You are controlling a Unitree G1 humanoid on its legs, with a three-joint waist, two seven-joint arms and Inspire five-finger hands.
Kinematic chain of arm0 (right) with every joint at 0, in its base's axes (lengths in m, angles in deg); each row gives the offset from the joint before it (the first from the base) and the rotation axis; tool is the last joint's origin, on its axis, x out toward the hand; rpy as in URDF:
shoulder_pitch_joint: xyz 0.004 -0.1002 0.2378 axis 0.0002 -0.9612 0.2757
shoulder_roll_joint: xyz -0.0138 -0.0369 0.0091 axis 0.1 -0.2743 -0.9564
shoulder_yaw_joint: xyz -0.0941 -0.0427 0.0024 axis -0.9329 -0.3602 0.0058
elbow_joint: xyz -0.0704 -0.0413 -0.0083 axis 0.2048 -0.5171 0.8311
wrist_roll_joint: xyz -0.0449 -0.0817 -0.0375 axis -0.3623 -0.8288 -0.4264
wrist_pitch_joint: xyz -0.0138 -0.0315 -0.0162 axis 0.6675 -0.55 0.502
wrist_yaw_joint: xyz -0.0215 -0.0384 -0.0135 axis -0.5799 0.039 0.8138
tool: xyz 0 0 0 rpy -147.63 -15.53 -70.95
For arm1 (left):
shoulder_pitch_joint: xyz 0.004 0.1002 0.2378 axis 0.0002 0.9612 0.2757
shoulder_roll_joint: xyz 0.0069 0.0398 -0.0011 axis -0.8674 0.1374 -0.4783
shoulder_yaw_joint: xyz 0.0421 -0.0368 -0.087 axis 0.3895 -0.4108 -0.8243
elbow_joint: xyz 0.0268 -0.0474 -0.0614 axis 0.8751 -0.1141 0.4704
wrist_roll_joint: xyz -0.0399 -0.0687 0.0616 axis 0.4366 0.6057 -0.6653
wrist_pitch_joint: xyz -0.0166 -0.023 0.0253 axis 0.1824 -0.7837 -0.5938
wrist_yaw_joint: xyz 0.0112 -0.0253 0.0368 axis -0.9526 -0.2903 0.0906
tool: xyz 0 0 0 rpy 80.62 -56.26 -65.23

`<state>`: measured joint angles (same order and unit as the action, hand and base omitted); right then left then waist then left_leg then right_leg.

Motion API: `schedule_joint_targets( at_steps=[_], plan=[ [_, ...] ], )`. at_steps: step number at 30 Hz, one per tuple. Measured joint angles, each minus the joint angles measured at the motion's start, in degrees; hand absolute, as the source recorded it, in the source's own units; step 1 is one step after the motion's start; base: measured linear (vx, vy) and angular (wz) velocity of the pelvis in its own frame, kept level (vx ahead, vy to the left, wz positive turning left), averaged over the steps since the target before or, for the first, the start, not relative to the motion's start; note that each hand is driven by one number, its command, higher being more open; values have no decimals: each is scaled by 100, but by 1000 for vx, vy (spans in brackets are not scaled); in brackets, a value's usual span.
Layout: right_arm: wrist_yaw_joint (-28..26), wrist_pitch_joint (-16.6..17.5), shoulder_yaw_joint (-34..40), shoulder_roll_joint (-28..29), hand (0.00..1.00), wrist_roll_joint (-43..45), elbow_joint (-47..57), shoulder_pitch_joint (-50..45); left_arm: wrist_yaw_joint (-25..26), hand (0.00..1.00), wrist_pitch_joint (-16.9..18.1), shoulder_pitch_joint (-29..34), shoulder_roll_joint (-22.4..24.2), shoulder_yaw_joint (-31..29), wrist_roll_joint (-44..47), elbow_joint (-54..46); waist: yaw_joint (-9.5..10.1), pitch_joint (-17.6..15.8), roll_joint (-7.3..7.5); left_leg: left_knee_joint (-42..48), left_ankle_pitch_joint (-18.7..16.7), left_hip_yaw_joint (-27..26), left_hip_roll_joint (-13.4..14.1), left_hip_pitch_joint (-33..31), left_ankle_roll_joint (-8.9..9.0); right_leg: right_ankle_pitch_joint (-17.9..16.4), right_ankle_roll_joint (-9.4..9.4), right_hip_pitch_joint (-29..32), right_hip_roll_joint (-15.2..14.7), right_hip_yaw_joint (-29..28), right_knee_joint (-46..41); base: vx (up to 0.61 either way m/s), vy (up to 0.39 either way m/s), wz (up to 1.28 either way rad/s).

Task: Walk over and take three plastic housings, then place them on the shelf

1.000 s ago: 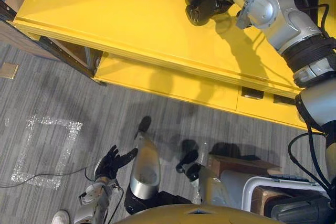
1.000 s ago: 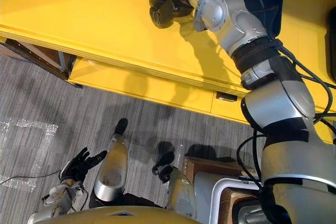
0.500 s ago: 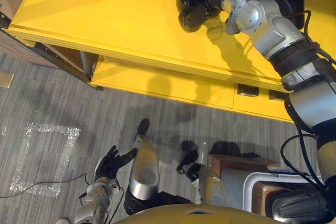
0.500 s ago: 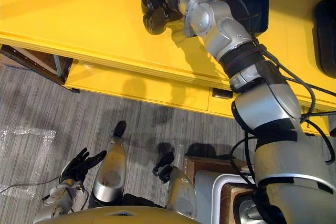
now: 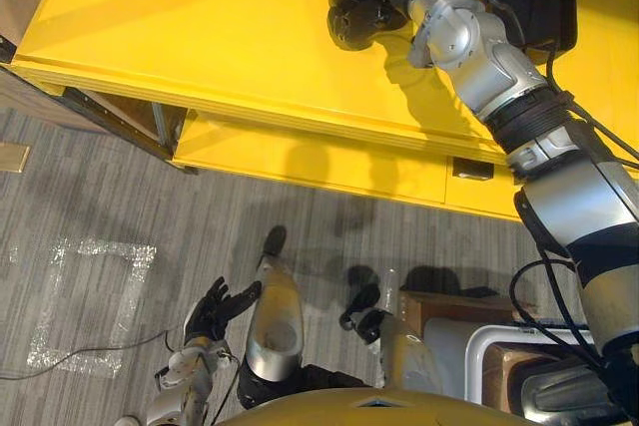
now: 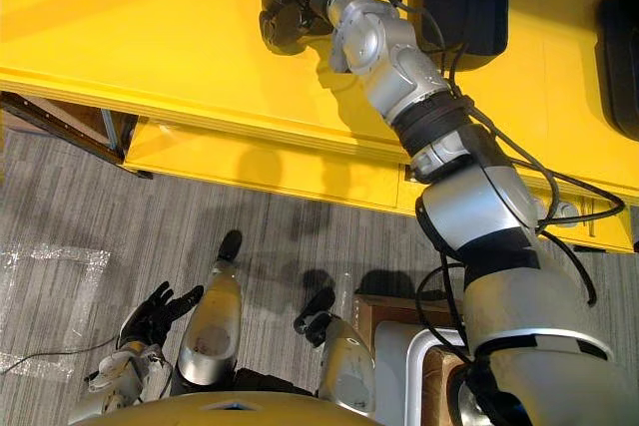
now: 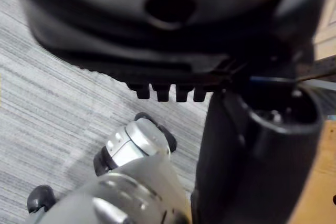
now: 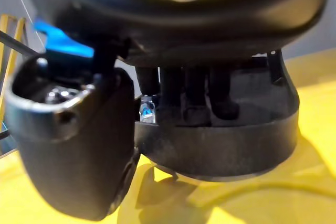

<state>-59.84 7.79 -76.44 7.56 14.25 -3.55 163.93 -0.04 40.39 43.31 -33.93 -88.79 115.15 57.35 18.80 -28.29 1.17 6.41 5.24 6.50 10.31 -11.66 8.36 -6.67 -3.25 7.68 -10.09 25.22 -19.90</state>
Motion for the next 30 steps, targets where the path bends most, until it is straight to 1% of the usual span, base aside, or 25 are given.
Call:
schedule_joint_targets(
  at_steps=[3,9,10,11,14,17,24,27,30],
  plan=[
    [18,1,0,3,0,-8,-1,-1,9,100,0,0,34,7,-1,2,-1,3,-41,0,1,7,-3,-2,-1,-2,0,0,-4,7,-6,0,0,0],
    [21,38,0,52,0,-72,-1,-1,12,100,1,0,36,9,-3,8,-9,4,-44,-3,1,8,-11,-2,-2,-7,-1,0,-13,10,-9,0,0,0],
    [18,90,-1,57,0,-108,-1,-1,13,100,2,0,37,10,-4,8,-9,4,-44,-3,1,8,-12,-2,-2,-7,-2,-1,-15,11,-9,0,0,0],
    [8,147,-3,68,100,-108,-1,-1,17,100,2,0,37,11,-5,9,-10,4,-44,-3,1,8,-13,-2,-2,-7,-2,-1,-16,11,-9,0,0,0],
    [-39,174,-10,170,100,-120,-1,-1,33,100,5,0,36,11,-15,13,-20,4,-44,-2,1,8,-13,-1,-2,-6,-2,-2,-15,11,-9,0,0,0],
    [-108,271,-55,223,100,-121,9,0,32,100,19,-2,36,16,-24,32,-15,5,-44,-2,1,9,-13,4,-2,-6,-2,-14,-15,13,-5,0,0,0],
    [-120,266,-163,226,100,-181,113,2,29,100,18,-2,34,14,-30,71,-27,8,-40,-30,11,8,-6,81,0,-2,-5,-85,-5,14,14,0,0,0],
    [-115,260,-168,225,100,-523,187,10,29,100,19,-5,35,14,-38,106,-29,20,-36,-99,50,4,3,127,7,2,-8,-105,3,18,31,0,0,0],
    [-119,260,-190,225,100,-579,228,10,29,100,21,-12,38,14,-45,172,-38,24,-33,-274,134,-4,16,254,8,16,-26,-177,20,32,100,0,0,0]
  ],
)
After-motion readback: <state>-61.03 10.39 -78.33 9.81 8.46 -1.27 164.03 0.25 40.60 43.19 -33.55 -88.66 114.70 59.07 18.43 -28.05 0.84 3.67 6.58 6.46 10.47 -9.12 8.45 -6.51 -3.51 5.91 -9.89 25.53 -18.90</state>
